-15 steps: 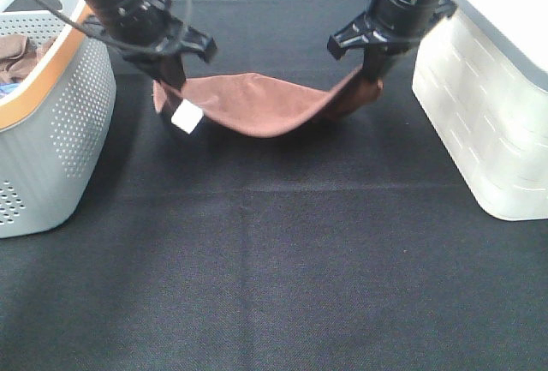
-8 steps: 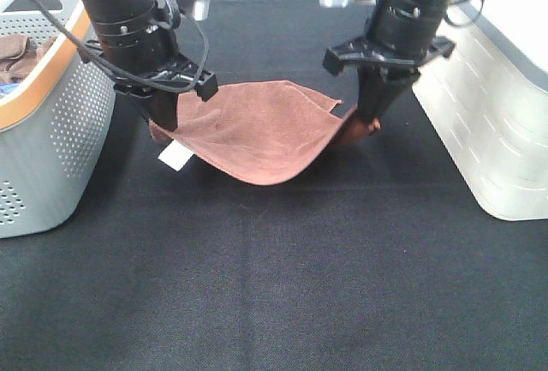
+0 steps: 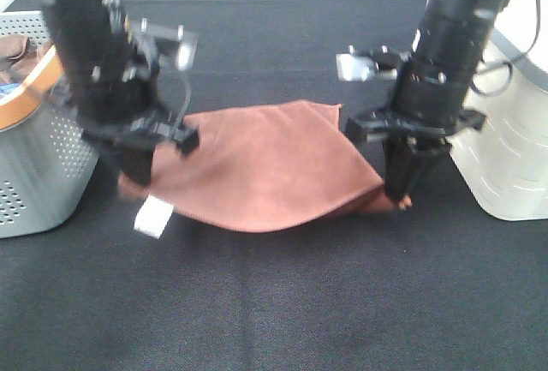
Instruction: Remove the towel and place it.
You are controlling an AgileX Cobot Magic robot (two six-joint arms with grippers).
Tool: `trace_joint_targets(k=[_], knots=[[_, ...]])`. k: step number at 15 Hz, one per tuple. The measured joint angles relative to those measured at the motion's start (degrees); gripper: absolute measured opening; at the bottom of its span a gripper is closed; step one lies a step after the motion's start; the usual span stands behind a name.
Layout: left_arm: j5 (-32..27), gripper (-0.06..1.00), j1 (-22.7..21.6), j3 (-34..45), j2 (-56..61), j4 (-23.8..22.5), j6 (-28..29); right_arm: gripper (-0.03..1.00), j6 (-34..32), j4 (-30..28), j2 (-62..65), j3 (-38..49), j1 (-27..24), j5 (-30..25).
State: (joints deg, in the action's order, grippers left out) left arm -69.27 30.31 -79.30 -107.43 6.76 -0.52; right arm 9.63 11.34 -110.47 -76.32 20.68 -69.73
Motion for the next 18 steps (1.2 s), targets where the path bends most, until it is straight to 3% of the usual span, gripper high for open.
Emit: trace_joint_targets(k=[2,4,5,6,7,9,10,13,18], knots=[[0.0,0.0,0.1,2.6,0.3,1.1,0.1,0.07,-1.9,0.5,0.1,2.7,0.0,0.1],[-0.1,0.02,0.2,3.0,0.3,1.3,0.5,0.3,-4.1,1.1,0.1,3.7,0.0,0.1],[-0.1,0.15,0.2,3.0,0.3,1.4,0.9,0.52,-4.9,1.8,0.3,3.8,0.0,0.1],[-0.1,0.3,0.2,3.0,0.3,2.1,1.0,0.63,-4.8,2.3,0.9,3.8,0.0,0.0],[-0.1,0.3,0.2,3.0,0.3,2.1,1.0,0.63,-4.8,2.3,0.9,3.8,0.0,0.0],[-0.1,0.56,0.2,3.0,0.3,3.9,1.0,0.7,-3.8,4.4,3.4,3.8,0.0,0.0],[-0.1,0.6,0.2,3.0,0.7,4.2,1.1,0.71,-2.9,6.5,6.0,3.8,0.0,0.0],[-0.1,0.62,0.2,3.0,7.1,5.6,1.1,0.72,-2.5,9.8,14.6,3.8,0.0,0.0],[-0.1,0.59,0.2,3.0,22.2,6.7,1.3,0.72,-2.4,10.0,27.3,6.6,0.0,0.0]])
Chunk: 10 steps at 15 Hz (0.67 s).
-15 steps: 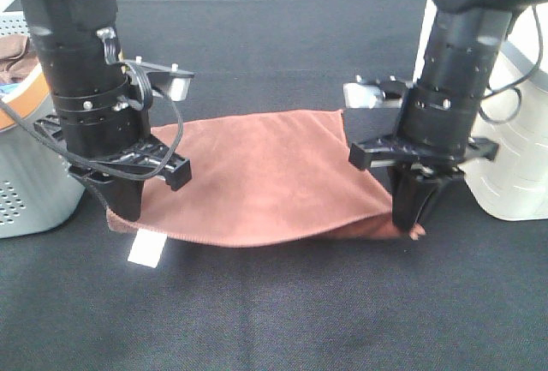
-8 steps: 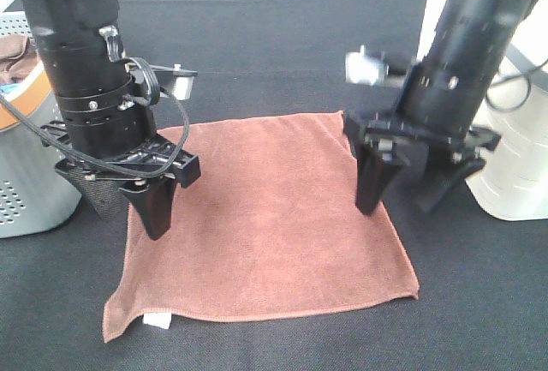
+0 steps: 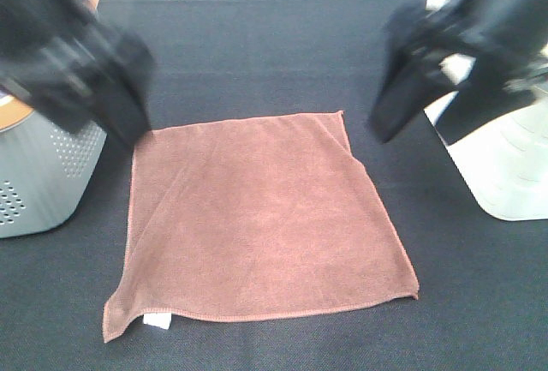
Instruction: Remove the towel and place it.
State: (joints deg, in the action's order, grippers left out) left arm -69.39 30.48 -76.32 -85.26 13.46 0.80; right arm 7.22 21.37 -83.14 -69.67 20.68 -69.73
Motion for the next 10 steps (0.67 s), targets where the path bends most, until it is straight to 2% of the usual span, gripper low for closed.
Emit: trace_joint_targets(k=[3,5,7,10], knots=[[-0.2,0.56,0.0,0.0,15.4,-2.3,0.3,0.72,0.0,-3.2,14.8,8.5,0.0,-0.1],[-0.2,0.56,0.0,1.5,22.6,-4.4,2.8,0.72,0.1,-6.4,23.7,14.8,0.0,-0.1],[-0.2,0.56,0.0,7.7,32.0,-6.9,4.8,0.72,0.6,-11.9,36.4,23.5,0.0,-0.2],[-0.3,0.56,0.0,19.8,44.2,-7.5,6.4,0.72,0.6,-16.4,51.0,31.7,0.0,-0.3]])
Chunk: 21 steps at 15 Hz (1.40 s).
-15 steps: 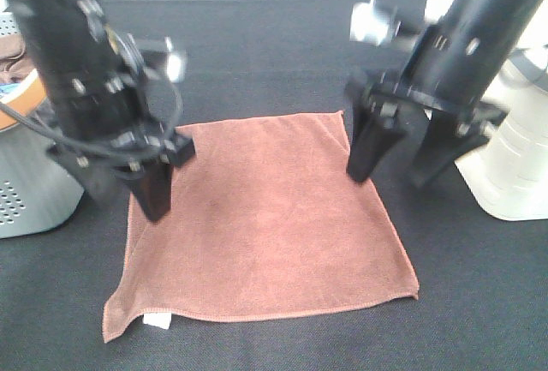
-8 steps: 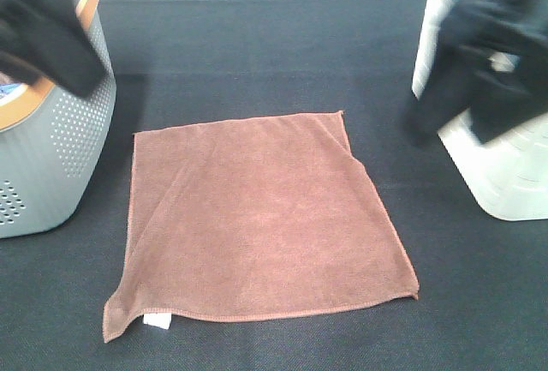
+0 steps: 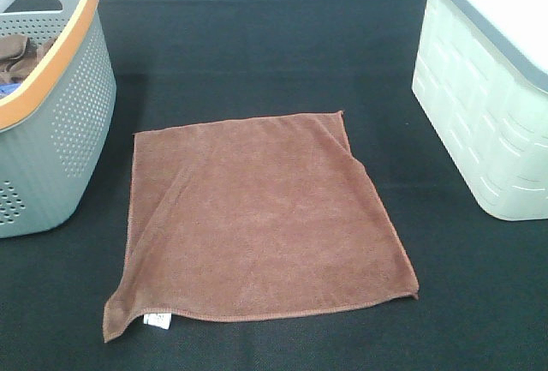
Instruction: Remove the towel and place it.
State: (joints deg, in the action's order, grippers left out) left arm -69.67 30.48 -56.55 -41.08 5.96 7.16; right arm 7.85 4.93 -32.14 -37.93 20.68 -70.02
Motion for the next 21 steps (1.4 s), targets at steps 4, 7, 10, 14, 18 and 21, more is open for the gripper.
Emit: trace_joint_targets(k=[4,7,10,14,18,21], knots=[[-0.1,0.56,0.0,11.9,12.4,-0.3,2.3,0.72,0.0,-0.7,14.3,5.7,0.0,-0.1],[-0.1,0.56,0.0,20.7,20.6,-2.5,-1.9,0.72,0.0,-0.7,21.7,6.2,0.0,0.3],[4.3,0.55,0.0,25.4,25.7,-2.9,-8.0,0.72,0.0,-0.7,23.3,6.6,0.0,2.9],[8.9,0.55,0.0,27.7,26.1,-2.6,-10.2,0.72,0.0,-0.6,23.3,8.6,0.0,7.6],[9.2,0.55,0.0,27.7,26.1,-2.6,-10.4,0.72,0.0,-0.6,23.3,8.8,0.0,8.5],[9.2,0.55,0.0,27.7,26.1,-2.6,-10.5,0.72,-0.1,-0.6,23.3,8.8,0.0,8.6]])
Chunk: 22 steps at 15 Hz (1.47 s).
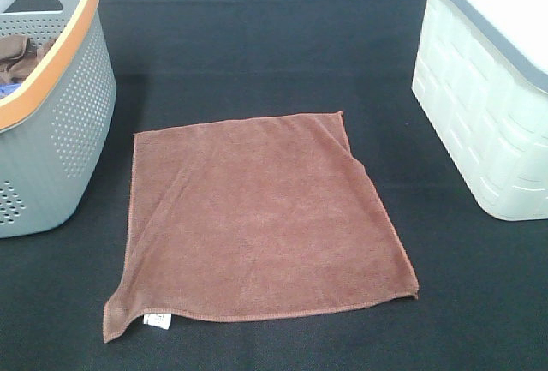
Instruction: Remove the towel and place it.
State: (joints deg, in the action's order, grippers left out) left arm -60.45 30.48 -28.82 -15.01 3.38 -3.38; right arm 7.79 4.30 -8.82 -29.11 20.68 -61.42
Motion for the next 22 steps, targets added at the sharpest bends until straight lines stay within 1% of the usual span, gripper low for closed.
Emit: trace_joint_targets(k=[6,7,8,12,13,14,16,18,20,22], knots=[[0.0,0.55,0.0,0.0,0.0,0.1,-0.1,0.72,0.0,0.0,0.0,0.0,0.0,0.0],[0.1,0.55,-2.2,0.0,0.0,0.2,-0.1,0.72,0.0,0.1,0.0,0.0,-0.5,0.0],[0.1,0.55,-6.2,0.0,0.0,0.2,-0.1,0.72,0.0,0.1,0.0,0.0,-2.1,0.0],[0.2,0.55,-23.8,0.0,1.1,0.2,-0.1,0.72,0.0,0.1,0.0,0.0,-15.5,0.0],[0.2,0.55,-26.6,0.1,2.6,0.2,-0.1,0.72,0.0,0.1,0.0,0.0,-17.7,0.0],[0.2,0.55,-28.4,0.1,4.9,0.2,-0.1,0.72,0.0,0.2,0.0,0.0,-18.6,0.0],[0.2,0.55,-29.3,0.1,11.2,0.2,-0.1,0.72,0.0,0.3,0.0,0.0,-19.0,0.0],[0.2,0.55,-29.3,0.1,14.8,0.2,-0.1,0.72,0.0,0.3,0.7,0.0,-19.0,0.1],[0.2,0.55,-29.3,0.1,15.2,0.2,-0.1,0.72,0.0,0.3,2.1,0.0,-19.0,0.1],[0.2,0.55,-29.3,0.1,15.3,0.2,-0.1,0.72,0.0,0.3,6.6,0.2,-19.0,0.1]])
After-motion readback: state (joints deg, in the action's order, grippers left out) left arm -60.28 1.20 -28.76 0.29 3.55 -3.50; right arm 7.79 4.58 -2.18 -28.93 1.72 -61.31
